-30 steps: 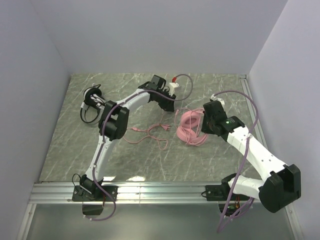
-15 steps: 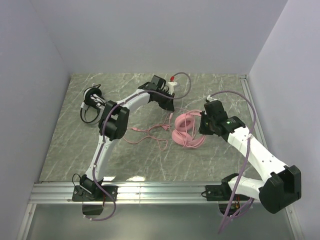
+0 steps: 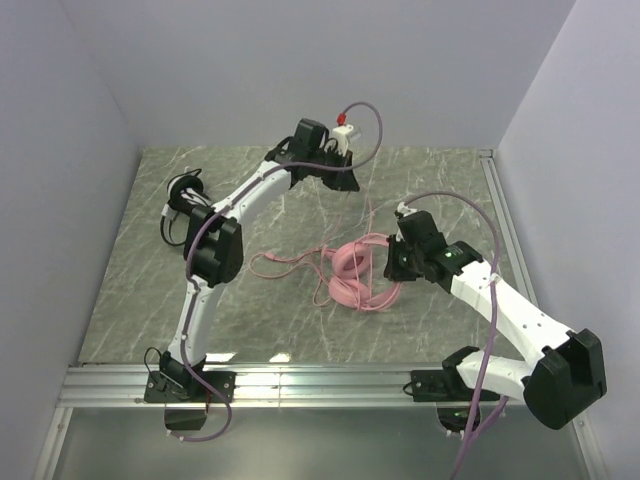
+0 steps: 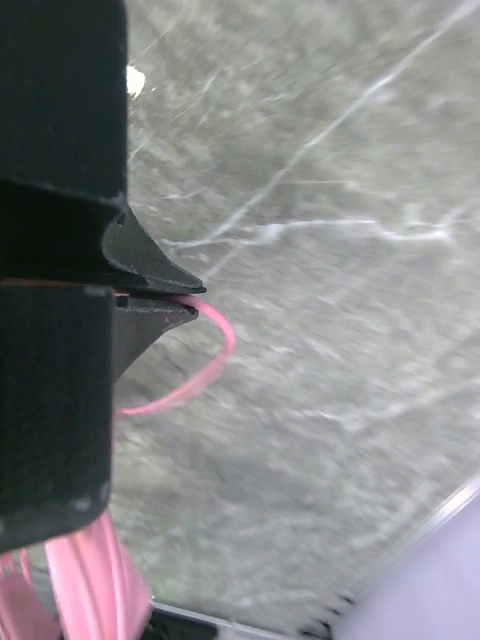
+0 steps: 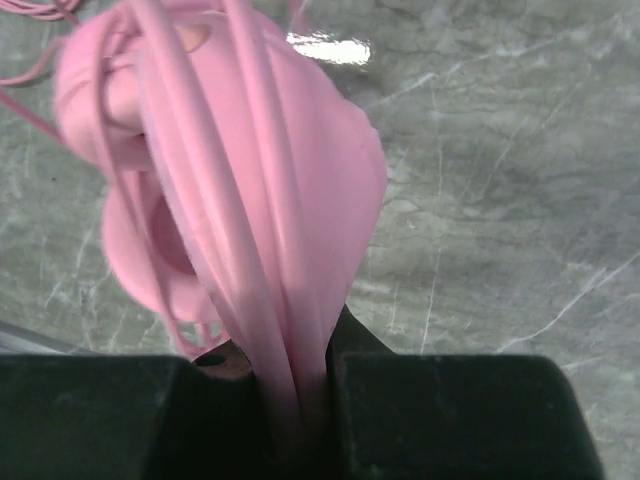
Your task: Wrap the headphones
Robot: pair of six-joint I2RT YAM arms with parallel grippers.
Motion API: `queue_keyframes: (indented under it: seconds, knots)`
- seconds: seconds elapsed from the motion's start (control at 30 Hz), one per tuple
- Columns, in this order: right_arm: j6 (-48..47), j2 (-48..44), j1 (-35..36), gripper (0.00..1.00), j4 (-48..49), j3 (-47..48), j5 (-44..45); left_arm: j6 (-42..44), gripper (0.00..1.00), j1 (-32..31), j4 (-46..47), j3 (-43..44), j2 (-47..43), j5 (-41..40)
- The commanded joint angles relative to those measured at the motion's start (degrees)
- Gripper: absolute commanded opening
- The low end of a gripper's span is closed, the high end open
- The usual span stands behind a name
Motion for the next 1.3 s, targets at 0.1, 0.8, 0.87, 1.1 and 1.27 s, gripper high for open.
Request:
queue_keyframes:
  seconds: [0.1,0.8,0.87,1.1,1.27]
  knots:
    - [1.91,-1.25,0.31,0.0,4.46,-1.37,0.48,-3.22,0.0,-0.1,-1.38,3.06,-10.6,-0.51]
    - [4.63,-7.31,-0.39,0.0,1.2,-1.11,4.35,1.08,0.0,-0.02,-21.67,3.05,-16.7,-19.06]
    - [4.73,-7.58,-0.39,0.0,0.42,-1.02,5.75,-0.06,0.0,0.16,-21.94,2.96,-16.52,-18.97]
    - [5.25,-5.47,-1.35,0.0,0.76,-2.16,7.51,-2.96,0.0,0.95,-20.98,0.24,-20.63,-17.04]
    - [6.31,-3.53,-2.14,0.0,1.64,-2.25,8.83,-4.98,0.0,1.04,-19.39,-4.85,-26.44,-15.55]
